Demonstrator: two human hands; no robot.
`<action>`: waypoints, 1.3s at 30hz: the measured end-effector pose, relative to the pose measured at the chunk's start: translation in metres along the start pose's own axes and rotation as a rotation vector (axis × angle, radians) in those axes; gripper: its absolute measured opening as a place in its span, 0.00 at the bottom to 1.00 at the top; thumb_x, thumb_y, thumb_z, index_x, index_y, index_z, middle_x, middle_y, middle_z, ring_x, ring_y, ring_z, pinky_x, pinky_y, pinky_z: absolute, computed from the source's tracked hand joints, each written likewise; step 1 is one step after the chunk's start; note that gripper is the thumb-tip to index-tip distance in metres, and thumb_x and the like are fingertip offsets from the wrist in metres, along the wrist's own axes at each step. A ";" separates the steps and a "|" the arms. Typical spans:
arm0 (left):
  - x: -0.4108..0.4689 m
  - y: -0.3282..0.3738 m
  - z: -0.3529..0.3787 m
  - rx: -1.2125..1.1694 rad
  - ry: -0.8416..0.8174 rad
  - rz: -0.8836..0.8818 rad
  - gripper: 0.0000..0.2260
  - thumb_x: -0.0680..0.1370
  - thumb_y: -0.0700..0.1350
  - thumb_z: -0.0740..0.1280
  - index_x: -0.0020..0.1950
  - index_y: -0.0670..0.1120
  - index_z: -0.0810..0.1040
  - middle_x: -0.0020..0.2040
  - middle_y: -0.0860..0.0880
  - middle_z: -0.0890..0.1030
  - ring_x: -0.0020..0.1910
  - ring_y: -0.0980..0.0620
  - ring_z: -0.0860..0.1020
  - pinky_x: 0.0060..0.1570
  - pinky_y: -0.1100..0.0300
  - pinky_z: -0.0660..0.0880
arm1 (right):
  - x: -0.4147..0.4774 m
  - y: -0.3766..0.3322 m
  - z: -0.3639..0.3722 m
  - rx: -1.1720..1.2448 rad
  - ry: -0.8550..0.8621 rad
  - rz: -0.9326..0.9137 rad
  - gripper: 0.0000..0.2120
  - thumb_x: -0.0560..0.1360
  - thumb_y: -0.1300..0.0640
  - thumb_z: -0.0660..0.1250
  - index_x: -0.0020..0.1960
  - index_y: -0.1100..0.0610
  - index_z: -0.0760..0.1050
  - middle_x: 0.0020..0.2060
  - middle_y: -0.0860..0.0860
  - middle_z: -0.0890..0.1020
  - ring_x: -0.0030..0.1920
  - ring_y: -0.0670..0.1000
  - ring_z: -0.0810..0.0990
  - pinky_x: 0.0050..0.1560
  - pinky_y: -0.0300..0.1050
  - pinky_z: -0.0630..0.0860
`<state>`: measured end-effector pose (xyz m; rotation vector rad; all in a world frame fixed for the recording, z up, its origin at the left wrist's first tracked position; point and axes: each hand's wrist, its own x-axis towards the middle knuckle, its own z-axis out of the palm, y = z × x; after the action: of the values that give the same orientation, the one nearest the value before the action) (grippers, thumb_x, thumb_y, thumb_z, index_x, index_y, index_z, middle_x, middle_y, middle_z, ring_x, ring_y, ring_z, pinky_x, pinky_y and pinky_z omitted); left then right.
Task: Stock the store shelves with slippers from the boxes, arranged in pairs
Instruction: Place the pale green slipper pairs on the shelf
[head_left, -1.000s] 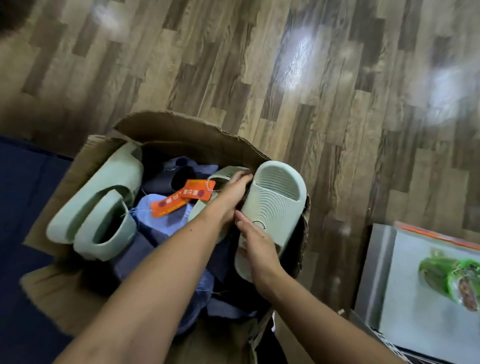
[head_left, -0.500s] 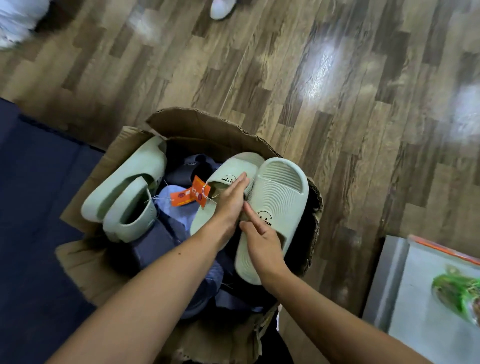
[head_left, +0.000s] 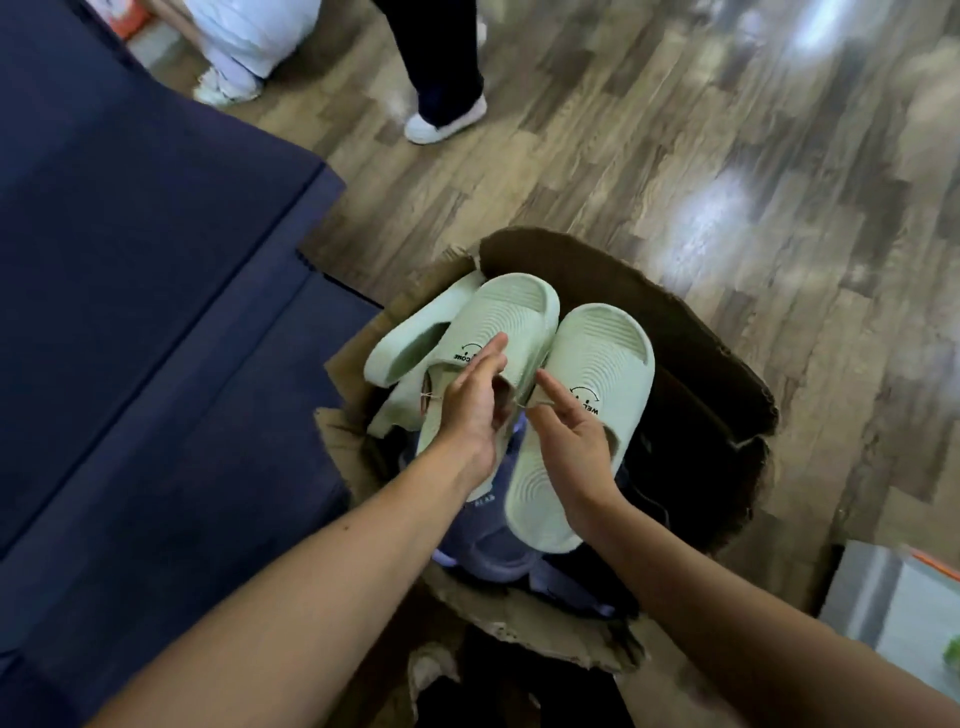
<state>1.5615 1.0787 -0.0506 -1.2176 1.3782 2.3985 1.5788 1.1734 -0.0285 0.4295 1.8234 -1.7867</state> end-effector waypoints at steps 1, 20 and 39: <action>-0.009 0.008 -0.011 -0.014 0.010 0.014 0.12 0.78 0.42 0.60 0.46 0.55 0.82 0.64 0.48 0.77 0.63 0.48 0.75 0.64 0.53 0.71 | -0.007 -0.004 0.009 -0.024 -0.003 -0.006 0.20 0.77 0.63 0.60 0.68 0.51 0.70 0.60 0.46 0.78 0.56 0.42 0.77 0.57 0.35 0.72; -0.243 0.086 -0.190 0.064 0.526 0.387 0.19 0.80 0.39 0.59 0.68 0.56 0.69 0.37 0.56 0.73 0.35 0.63 0.72 0.34 0.76 0.69 | -0.160 -0.058 0.195 -0.528 -0.662 -0.223 0.16 0.77 0.61 0.60 0.64 0.53 0.75 0.54 0.46 0.79 0.54 0.44 0.77 0.48 0.29 0.70; -0.603 0.111 -0.206 0.543 1.293 0.529 0.32 0.67 0.51 0.57 0.73 0.54 0.62 0.60 0.48 0.79 0.58 0.48 0.77 0.63 0.54 0.70 | -0.444 -0.164 0.245 -1.123 -1.496 -0.944 0.27 0.76 0.59 0.62 0.72 0.50 0.59 0.58 0.57 0.78 0.57 0.56 0.77 0.56 0.42 0.70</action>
<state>2.0341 1.0204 0.3875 -2.5346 2.6316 0.9792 1.8776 0.9859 0.3710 -1.8521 1.3856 -0.5707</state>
